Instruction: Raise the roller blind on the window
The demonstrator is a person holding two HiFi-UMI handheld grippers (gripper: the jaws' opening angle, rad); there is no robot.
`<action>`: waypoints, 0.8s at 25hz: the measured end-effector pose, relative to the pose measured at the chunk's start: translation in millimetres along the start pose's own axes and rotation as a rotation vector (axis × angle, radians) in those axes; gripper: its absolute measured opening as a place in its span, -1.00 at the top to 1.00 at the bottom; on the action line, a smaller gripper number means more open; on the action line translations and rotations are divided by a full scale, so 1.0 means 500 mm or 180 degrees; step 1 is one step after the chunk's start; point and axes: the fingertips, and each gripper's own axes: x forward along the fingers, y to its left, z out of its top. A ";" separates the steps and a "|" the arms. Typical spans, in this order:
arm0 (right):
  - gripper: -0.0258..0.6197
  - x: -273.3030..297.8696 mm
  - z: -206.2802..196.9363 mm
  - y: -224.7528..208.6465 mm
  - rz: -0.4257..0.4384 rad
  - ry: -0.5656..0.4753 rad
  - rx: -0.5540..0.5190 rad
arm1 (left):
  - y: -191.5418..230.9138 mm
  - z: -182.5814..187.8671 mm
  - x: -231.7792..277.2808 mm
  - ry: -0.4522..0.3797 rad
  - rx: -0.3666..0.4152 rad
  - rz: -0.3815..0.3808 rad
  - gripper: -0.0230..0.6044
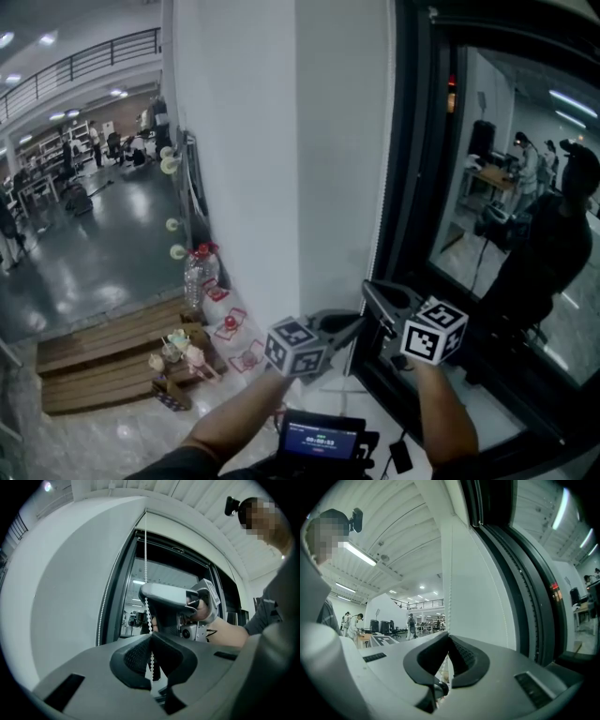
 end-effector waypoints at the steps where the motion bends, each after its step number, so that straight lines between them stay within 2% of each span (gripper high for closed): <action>1: 0.92 -0.004 0.000 0.004 -0.0008 -0.0007 0.0008 | -0.005 0.000 -0.002 -0.0012 -0.0012 -0.0003 0.92; 8: 0.92 -0.024 0.017 0.030 -0.0055 0.0039 -0.0011 | -0.033 0.014 -0.011 -0.0047 -0.0071 0.0000 0.92; 12: 0.92 -0.026 0.013 0.037 -0.0056 0.0019 -0.0022 | -0.032 0.014 -0.024 -0.0099 -0.0054 0.0111 0.92; 17: 0.92 -0.025 0.027 0.043 0.0008 -0.0011 -0.0044 | -0.030 0.032 -0.039 -0.0081 0.0001 0.0103 0.91; 18: 0.92 -0.023 0.026 0.043 0.0023 -0.0020 -0.0044 | -0.031 0.035 -0.049 -0.0060 0.0027 0.0089 0.88; 19: 0.92 -0.022 0.025 0.041 0.0029 -0.0025 -0.0038 | -0.035 0.040 -0.060 -0.0028 0.0079 0.0058 0.77; 20: 0.92 -0.022 0.024 0.040 0.0029 -0.0026 -0.0035 | -0.041 0.047 -0.072 0.0013 0.0161 0.0031 0.58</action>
